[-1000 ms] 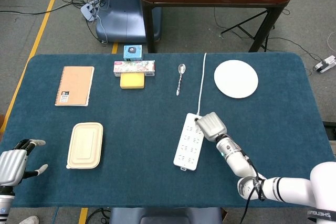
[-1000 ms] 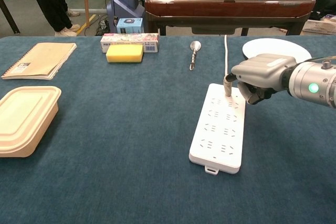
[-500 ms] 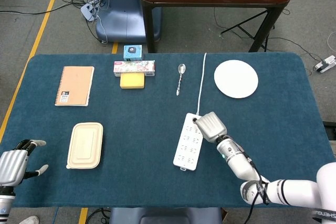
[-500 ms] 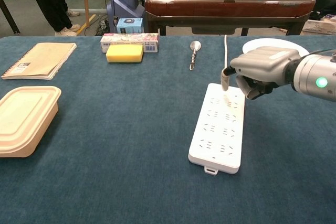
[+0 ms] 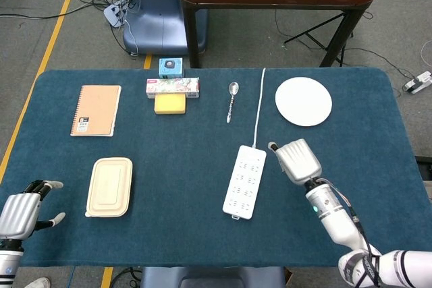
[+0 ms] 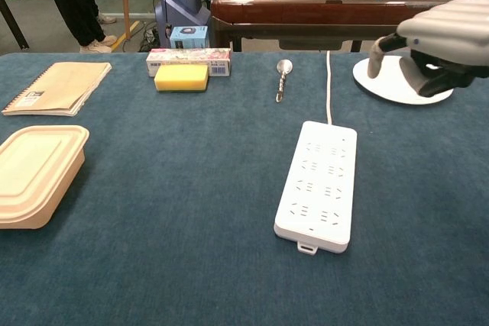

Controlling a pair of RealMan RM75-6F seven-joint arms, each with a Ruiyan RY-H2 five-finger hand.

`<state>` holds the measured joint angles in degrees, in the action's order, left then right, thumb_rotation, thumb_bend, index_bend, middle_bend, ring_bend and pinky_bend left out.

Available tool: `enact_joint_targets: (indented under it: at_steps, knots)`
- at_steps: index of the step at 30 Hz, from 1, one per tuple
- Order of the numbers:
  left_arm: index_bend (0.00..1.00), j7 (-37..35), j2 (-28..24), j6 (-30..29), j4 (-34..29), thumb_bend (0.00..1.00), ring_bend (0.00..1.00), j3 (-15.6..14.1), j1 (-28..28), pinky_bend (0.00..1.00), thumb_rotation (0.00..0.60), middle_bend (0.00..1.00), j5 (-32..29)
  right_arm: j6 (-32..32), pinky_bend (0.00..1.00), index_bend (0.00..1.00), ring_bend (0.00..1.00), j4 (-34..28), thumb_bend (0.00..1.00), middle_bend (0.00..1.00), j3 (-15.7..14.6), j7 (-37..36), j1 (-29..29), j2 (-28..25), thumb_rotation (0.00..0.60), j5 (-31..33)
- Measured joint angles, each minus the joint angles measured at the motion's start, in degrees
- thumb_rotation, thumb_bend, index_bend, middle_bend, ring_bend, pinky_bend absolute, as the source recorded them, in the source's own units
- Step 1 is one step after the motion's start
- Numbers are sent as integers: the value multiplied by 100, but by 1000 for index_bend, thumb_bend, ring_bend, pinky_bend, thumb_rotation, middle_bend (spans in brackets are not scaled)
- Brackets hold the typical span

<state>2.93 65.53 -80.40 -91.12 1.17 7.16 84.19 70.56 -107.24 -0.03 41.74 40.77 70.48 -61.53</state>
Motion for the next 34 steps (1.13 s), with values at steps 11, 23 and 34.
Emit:
enact_joint_targets:
  at_steps: [11,23,34]
  knots:
    - [377,-313,37,-217,101,129,260,21,-18,550,600,364,230,1248,617,322,463,117,184,406,-586,-1118,-1327,-436,600,-1316]
    - [377,-254,115,-265,131,129,260,-13,-9,551,600,364,340,2194,492,321,409,1104,183,359,-828,-2764,-2617,-466,600,-2020]
    - [378,-211,156,-218,115,130,260,-25,46,552,600,364,397,2205,485,322,407,1439,186,354,-601,-3458,-3054,-590,600,-2183]
